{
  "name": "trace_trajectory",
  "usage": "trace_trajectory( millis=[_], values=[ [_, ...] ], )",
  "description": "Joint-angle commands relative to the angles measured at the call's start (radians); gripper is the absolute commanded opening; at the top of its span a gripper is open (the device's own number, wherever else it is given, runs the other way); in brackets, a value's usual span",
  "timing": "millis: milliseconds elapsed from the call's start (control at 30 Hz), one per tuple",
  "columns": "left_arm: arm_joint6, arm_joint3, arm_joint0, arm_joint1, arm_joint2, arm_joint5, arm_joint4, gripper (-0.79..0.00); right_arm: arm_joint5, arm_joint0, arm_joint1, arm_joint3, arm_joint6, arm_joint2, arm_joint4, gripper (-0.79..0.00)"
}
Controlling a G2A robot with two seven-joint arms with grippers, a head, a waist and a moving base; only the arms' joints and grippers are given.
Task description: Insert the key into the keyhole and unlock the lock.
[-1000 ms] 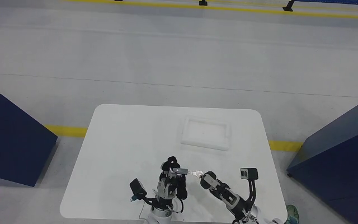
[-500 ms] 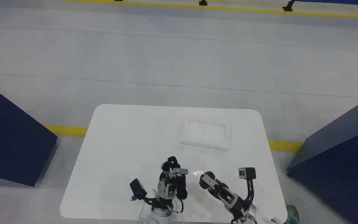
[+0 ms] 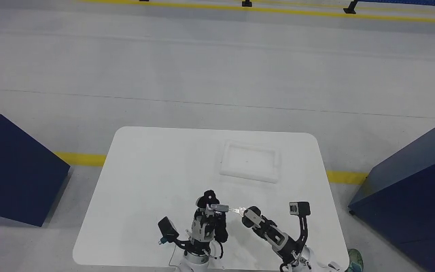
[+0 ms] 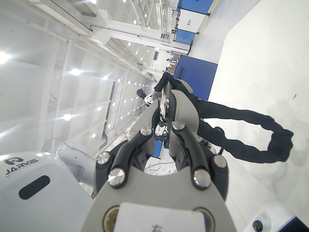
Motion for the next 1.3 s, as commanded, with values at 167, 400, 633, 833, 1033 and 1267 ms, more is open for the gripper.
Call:
trace_trajectory(
  millis=[167,400,633,833,1033,1267],
  values=[
    [-0.001,0.001,0.0,-0.001,-0.002,-0.002,0.005,-0.785,0.005,0.011,-0.002,0.004,-0.004,-0.005,-0.003,-0.705],
    [-0.002,0.002,0.0,-0.001,-0.004,0.0,0.01,-0.785,0.006,0.019,-0.004,0.002,-0.001,-0.01,-0.007,-0.785],
    [0.016,0.007,-0.004,-0.001,-0.006,0.021,0.048,-0.785,0.004,0.018,-0.004,-0.002,0.002,-0.009,-0.014,-0.785],
    [0.06,0.029,-0.015,0.0,-0.002,0.063,0.123,-0.785,0.012,0.012,-0.004,-0.007,0.01,-0.007,-0.011,-0.785],
    [0.099,0.051,-0.027,-0.001,0.006,0.084,0.162,-0.785,0.028,0.008,-0.002,-0.013,0.031,-0.001,0.005,-0.785],
    [0.14,0.072,-0.039,-0.002,0.01,0.118,0.198,-0.785,0.034,0.005,-0.001,-0.017,0.047,0.002,0.011,-0.785]
  ],
)
